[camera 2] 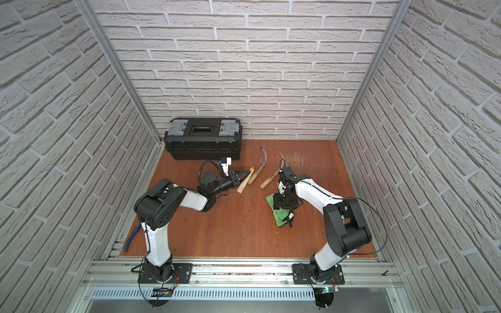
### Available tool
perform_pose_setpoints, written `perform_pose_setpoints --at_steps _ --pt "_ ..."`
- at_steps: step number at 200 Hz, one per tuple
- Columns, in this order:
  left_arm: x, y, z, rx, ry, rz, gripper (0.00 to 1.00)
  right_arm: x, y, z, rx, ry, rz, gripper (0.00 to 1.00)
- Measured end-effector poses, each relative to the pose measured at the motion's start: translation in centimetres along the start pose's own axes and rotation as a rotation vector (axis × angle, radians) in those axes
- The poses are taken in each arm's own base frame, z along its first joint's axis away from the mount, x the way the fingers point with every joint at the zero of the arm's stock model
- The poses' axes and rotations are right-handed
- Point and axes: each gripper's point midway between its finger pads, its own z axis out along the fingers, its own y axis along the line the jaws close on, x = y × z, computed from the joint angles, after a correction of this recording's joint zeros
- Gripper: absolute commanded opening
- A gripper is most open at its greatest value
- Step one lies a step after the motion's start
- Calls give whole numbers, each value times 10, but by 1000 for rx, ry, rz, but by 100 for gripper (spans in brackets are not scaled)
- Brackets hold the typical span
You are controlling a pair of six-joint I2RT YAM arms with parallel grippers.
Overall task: Wipe small sickles with rags
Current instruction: Place the rag at the center of the board.
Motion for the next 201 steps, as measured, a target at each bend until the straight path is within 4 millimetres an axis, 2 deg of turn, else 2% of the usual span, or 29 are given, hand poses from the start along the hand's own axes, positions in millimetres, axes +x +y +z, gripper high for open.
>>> perform_pose_setpoints --at_steps 29,52,75,120,201 --pt "0 0 0 0 0 0 0 -3 8 -9 -36 -26 -22 75" --pt "0 0 0 0 0 1 0 -5 14 -16 -68 -36 -38 83" --pt "0 0 0 0 1 0 0 -9 21 -22 -95 -44 -56 100" --pt "3 3 -2 -9 4 -5 0 -13 25 -29 -107 -52 -84 100" --pt "2 6 -4 -14 2 -7 0 -9 20 -35 -66 -35 -87 100"
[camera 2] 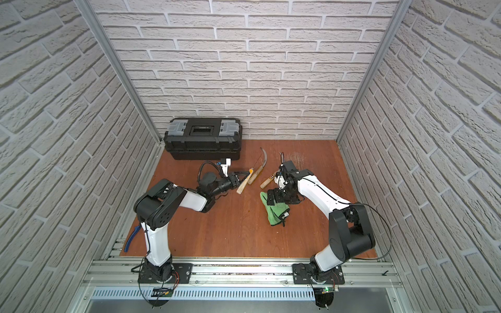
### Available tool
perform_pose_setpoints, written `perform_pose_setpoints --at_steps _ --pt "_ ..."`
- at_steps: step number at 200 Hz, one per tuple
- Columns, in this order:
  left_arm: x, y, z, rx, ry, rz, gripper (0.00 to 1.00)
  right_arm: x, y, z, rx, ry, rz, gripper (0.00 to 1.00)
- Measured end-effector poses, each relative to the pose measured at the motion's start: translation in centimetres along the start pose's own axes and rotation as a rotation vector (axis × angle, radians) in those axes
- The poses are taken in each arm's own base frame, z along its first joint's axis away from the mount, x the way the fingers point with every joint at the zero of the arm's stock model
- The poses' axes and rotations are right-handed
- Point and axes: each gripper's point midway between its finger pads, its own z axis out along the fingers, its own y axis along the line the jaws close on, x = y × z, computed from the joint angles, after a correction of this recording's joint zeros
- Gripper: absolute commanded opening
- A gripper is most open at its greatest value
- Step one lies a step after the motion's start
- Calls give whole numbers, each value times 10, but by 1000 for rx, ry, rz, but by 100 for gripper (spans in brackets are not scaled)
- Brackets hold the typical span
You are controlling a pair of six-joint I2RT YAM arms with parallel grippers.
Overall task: Wipe small sickles with rags
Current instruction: Place the rag at the center of the board.
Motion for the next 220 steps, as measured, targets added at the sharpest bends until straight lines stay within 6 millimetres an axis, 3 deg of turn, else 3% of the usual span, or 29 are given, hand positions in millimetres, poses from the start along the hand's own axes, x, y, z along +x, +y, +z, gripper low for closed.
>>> perform_pose_setpoints --at_steps 78,146,220 --pt "1 0 0 2 5 0 0 6 -5 -37 101 -62 -27 100" --pt "2 0 -1 2 10 -1 0 7 -16 -42 179 -63 -30 100" --pt "4 2 -2 0 13 -3 0 -22 0 -76 150 -158 -60 99"
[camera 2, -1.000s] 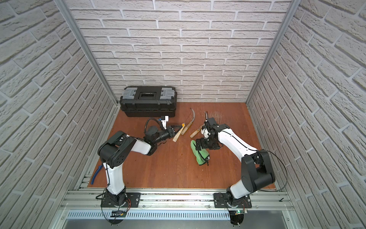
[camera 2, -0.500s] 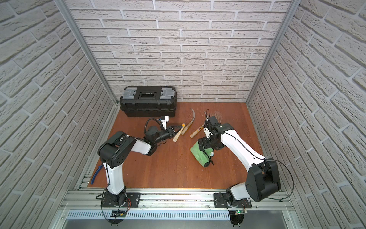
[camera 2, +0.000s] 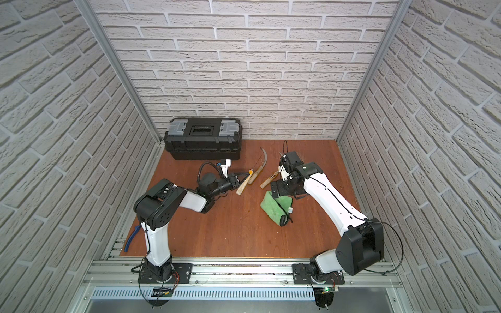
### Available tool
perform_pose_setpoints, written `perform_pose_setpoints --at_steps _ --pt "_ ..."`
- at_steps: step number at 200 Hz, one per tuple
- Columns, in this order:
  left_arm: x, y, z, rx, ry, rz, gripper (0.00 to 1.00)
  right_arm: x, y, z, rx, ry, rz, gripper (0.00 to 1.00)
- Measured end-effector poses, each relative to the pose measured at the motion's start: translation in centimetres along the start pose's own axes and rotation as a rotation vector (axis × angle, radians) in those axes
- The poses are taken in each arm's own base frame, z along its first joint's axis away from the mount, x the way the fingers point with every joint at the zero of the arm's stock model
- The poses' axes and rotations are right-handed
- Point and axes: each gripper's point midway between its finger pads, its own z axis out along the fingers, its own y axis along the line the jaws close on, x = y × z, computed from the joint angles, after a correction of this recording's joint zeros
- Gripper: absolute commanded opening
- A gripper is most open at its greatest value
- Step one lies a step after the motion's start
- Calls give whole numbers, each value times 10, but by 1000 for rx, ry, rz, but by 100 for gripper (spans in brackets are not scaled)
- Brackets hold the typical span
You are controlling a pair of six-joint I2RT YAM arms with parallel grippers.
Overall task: Wipe small sickles with rags
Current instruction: Place the rag at the center of the board, then adjust the small sickle.
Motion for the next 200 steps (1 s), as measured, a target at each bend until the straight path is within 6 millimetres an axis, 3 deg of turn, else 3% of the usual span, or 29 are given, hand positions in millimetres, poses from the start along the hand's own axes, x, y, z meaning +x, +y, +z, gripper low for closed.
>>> perform_pose_setpoints --at_steps 50,84,98,123,174,200 --pt "0 0 0 0 1 -1 0 -1 6 -4 -34 1 -7 85" --pt "1 0 0 2 6 0 0 -2 21 12 -129 -13 54 61" --pt "1 0 0 3 7 0 0 -6 30 22 -185 -39 110 56" --pt "1 0 0 3 7 -1 0 -25 44 33 -276 -118 224 56" --pt "1 -1 0 3 7 0 0 -88 77 27 -421 -310 354 58" --pt "1 -1 0 3 8 -1 0 -106 87 41 -450 -323 405 58"
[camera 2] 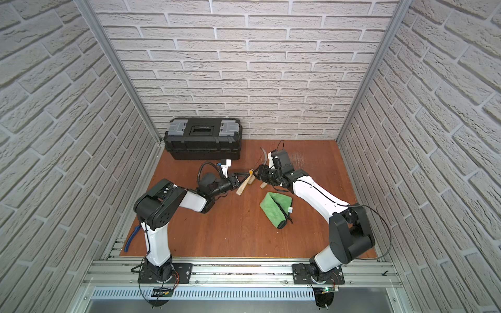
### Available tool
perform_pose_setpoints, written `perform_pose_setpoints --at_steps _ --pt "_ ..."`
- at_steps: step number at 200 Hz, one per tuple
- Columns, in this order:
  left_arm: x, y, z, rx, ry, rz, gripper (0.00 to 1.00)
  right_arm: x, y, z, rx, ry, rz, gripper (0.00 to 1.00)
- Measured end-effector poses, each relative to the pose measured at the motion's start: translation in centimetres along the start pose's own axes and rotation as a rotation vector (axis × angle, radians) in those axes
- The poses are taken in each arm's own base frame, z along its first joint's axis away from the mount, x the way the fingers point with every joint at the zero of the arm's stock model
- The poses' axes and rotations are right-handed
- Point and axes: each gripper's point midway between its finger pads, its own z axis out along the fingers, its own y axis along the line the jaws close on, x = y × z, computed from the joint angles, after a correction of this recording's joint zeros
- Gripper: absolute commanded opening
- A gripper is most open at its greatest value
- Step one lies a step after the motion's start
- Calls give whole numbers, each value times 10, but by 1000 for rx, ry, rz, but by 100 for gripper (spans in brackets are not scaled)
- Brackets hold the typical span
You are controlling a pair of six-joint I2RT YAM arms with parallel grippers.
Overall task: Wipe small sickles with rags
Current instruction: Adjust the small sickle.
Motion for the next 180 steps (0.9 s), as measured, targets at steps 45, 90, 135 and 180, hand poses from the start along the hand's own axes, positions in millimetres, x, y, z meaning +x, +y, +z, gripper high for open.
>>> perform_pose_setpoints --at_steps 45,90,135,180 --pt "0 1 0 -4 1 -3 0 -4 -1 30 -3 -9 67 56" --pt "0 0 0 0 1 0 0 -11 11 44 -37 -22 81 42" --pt "1 1 0 -4 3 -2 0 -14 18 49 -64 -32 95 3" --pt "1 0 0 0 2 0 20 -15 18 50 -72 -45 102 3"
